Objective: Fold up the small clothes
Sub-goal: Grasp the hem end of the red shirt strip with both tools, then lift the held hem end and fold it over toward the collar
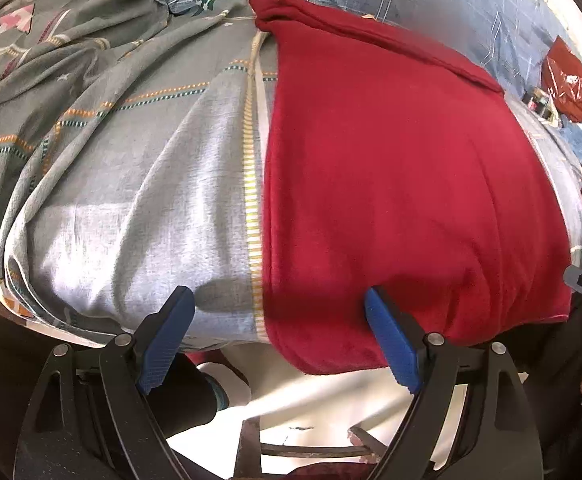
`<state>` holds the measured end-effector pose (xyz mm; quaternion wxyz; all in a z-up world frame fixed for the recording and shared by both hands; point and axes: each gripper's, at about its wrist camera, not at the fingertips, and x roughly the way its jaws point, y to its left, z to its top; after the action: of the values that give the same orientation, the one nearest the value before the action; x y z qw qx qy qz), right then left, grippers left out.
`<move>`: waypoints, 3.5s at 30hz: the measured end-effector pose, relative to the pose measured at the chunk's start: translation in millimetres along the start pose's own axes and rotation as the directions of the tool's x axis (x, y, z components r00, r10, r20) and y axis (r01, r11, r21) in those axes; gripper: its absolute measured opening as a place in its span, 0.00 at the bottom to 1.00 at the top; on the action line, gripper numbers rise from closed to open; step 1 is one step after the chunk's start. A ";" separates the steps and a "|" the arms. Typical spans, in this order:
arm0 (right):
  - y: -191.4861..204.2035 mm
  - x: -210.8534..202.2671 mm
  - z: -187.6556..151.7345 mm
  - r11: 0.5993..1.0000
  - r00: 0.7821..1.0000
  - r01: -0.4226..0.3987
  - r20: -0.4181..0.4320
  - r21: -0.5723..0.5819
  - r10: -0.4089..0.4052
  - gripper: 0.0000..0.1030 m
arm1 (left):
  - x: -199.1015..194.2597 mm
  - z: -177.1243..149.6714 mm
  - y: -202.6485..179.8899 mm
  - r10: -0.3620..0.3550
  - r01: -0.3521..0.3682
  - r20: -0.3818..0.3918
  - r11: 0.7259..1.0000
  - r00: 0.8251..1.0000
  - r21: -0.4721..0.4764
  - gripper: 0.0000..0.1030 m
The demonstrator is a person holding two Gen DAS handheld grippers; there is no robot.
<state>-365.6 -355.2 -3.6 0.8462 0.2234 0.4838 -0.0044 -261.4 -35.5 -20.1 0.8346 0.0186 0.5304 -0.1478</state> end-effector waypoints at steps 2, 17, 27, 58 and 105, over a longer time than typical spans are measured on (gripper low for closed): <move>2.8 2.7 0.6 1.000 1.000 -0.007 -0.011 -0.012 0.007 0.91 | 1.4 -2.0 0.9 -0.026 0.027 -0.013 1.000 1.000 0.008 0.85; 16.3 7.6 4.7 0.994 1.000 0.024 -0.005 -0.109 -0.024 0.41 | -5.2 -0.7 10.2 -0.206 0.207 -0.019 0.978 0.978 0.028 0.55; 3.9 10.8 7.7 0.998 0.999 -0.036 -0.015 -0.045 0.035 0.52 | 1.3 11.6 14.6 -0.286 0.284 -0.019 0.957 0.958 -0.051 0.59; 5.0 -62.8 51.3 0.910 0.877 -0.412 0.247 -0.050 0.411 0.07 | -70.1 68.2 -5.4 -0.269 0.253 0.223 0.962 0.937 0.100 0.08; 1.6 29.9 288.6 0.982 0.915 -0.187 0.360 -0.025 0.183 0.07 | 42.2 280.0 -12.3 -0.051 0.054 0.236 0.999 0.970 -0.006 0.08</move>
<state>-113.6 -457.9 97.2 0.9162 0.2675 0.2967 0.0323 -1.8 -109.5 66.0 0.8875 -0.0184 0.4288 -0.1677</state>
